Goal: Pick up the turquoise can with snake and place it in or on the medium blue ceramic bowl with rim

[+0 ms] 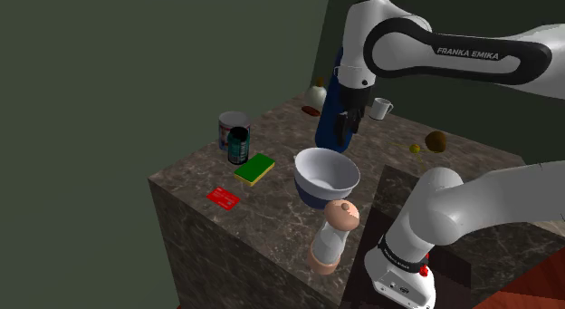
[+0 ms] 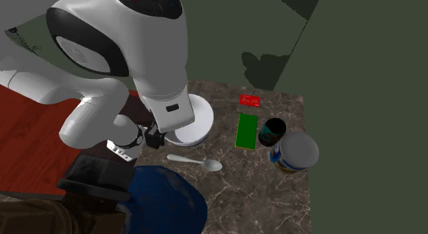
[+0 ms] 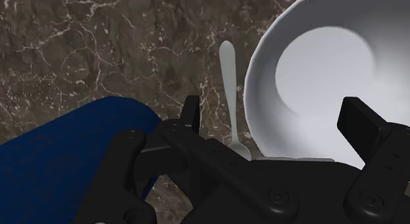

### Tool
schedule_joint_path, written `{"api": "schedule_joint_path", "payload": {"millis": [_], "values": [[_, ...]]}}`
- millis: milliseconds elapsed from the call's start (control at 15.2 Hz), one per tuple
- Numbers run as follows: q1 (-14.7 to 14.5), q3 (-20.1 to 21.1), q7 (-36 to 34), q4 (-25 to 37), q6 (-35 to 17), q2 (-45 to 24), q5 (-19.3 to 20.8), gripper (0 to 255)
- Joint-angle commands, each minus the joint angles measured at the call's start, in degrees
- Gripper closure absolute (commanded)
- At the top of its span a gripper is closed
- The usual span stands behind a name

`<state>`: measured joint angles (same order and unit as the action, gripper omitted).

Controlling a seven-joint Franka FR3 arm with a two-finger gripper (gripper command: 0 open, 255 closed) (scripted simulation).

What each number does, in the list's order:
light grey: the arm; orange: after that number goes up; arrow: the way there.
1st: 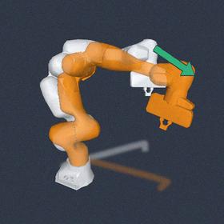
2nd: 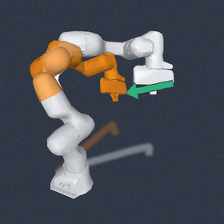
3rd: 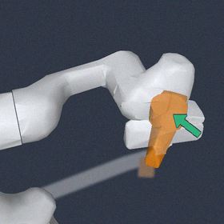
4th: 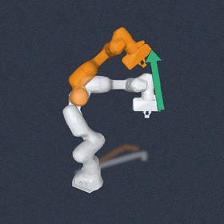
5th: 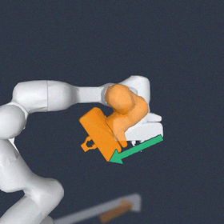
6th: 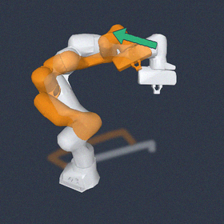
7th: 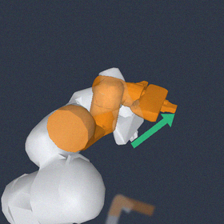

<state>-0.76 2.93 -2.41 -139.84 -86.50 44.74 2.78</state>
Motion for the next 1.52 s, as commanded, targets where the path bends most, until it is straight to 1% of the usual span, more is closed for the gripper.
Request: {"api": "schedule_joint_path", "payload": {"millis": [0,330,726,1122,1452], "values": [[0.00,0.00,0.00,0.00,0.00,0.00,0.00,0],[-0.68,1.99,-2.60,3.92,-7.24,-9.56,-2.01,0],[-1.23,4.21,-5.46,10.86,-14.10,-21.34,-3.31,0],[-1.73,6.16,-8.27,20.14,-18.74,-33.20,-3.36,0],[-2.40,7.44,-10.64,29.75,-20.83,-43.20,-2.50,0]]}}
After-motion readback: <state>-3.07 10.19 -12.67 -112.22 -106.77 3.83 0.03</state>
